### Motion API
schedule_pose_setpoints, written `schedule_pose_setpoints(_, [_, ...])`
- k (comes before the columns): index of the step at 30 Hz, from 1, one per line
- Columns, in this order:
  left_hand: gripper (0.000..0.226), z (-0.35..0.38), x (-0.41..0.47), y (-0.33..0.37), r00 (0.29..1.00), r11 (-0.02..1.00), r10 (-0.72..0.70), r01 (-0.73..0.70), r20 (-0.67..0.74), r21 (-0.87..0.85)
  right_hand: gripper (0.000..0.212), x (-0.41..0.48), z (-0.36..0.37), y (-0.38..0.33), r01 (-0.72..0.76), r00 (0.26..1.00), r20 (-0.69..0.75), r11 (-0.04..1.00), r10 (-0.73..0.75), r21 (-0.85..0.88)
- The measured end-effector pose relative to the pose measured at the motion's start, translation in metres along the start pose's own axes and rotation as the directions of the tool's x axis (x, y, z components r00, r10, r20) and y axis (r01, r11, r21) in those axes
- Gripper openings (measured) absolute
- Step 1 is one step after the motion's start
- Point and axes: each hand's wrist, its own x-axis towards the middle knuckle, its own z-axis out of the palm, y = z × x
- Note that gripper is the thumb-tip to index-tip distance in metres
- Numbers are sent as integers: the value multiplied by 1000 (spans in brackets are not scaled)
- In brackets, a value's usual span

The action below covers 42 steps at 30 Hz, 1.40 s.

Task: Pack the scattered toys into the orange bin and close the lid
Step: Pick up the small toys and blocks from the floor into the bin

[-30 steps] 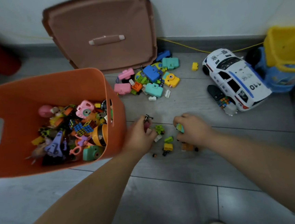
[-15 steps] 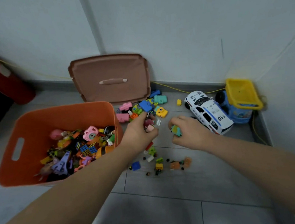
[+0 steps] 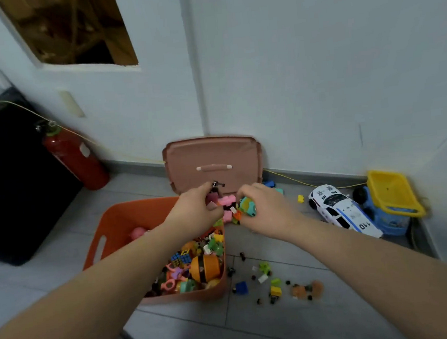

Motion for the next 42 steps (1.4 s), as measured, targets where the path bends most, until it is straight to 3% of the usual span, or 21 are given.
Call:
schedule_pose_setpoints(3, [32,-7,-1,-24,996,996,-83,83,-21,-16,31,19,19,-24,18,1000,23,999,-19,29])
schedule_pose_setpoints(9, [36,-28,5,-67,995,995,-81,84,-63,46,38,52,63,-59,1,1000,4,994,-2,106])
schedule_pose_setpoints(16, [44,-33,12,-95,992,991,-129,130,-11,31,54,70,95,-74,-43,999,27,992,40,123])
schedule_pose_setpoints(21, [50,-26,17,-100,996,998,-64,63,59,17,60,69,95,-69,-52,997,54,994,46,98])
schedule_pose_setpoints(31, [56,-7,29,-78,988,997,-43,35,146,62,57,40,62,-1,-108,993,33,991,111,-73])
schedule_pose_setpoints(36, [51,19,33,-43,985,999,-8,0,174,46,64,5,48,46,-175,964,157,957,214,-233])
schedule_pose_setpoints(42, [50,66,34,10,970,992,103,-118,221,53,64,-16,38,98,-223,944,171,927,282,-300])
